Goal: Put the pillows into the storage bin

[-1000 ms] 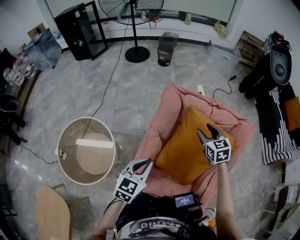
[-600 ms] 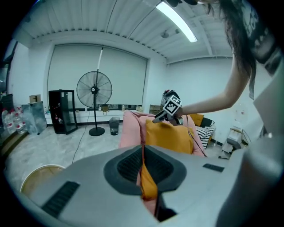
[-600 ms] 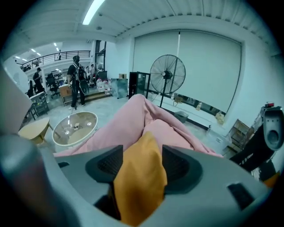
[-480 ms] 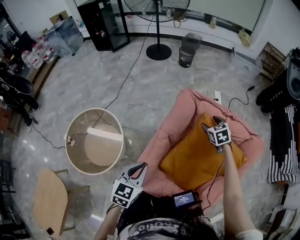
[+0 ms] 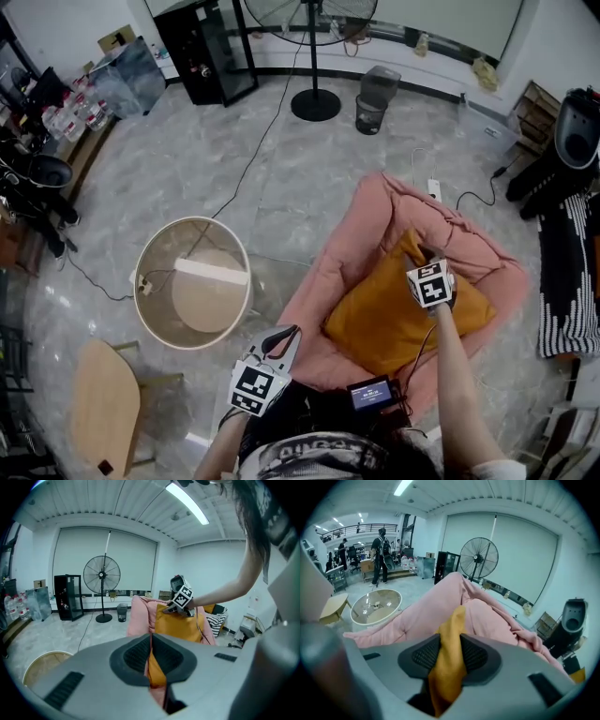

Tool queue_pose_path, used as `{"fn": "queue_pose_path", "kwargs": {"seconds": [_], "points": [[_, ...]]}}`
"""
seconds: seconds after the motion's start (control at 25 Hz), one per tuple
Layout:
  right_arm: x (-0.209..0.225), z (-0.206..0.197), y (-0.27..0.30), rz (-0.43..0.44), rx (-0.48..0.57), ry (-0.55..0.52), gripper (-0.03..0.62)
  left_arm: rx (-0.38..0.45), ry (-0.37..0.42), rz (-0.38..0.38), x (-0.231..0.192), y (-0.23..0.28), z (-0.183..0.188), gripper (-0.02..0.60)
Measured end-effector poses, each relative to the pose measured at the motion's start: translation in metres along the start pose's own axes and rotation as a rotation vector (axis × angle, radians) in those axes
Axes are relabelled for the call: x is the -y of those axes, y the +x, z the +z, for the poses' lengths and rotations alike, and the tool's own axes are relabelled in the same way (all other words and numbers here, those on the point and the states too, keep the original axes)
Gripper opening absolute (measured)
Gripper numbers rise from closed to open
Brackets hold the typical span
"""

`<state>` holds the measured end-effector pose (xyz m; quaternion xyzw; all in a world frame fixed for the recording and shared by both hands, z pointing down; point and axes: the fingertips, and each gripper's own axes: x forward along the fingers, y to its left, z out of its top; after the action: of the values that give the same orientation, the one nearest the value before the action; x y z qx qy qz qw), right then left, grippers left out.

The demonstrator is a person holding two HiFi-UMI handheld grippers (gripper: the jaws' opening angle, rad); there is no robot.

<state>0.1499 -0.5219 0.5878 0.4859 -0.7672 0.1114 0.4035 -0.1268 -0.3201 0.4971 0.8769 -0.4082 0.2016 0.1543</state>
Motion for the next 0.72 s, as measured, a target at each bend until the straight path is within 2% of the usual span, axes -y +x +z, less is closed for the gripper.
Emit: {"fn": "queue_pose_path", "kwargs": {"seconds": [0.36,0.72], "points": [[-0.047,0.005,-0.104,-0.125,0.110,0.068,0.126,0.013,0.057,-0.098,0.002,-0.018,-0.004,0.020],[-0.100,0.004,-0.186,-0.224,0.175,0.172,0.082,0.038,0.139,-0.257,0.012,-0.029,-0.003,0.020]]}}
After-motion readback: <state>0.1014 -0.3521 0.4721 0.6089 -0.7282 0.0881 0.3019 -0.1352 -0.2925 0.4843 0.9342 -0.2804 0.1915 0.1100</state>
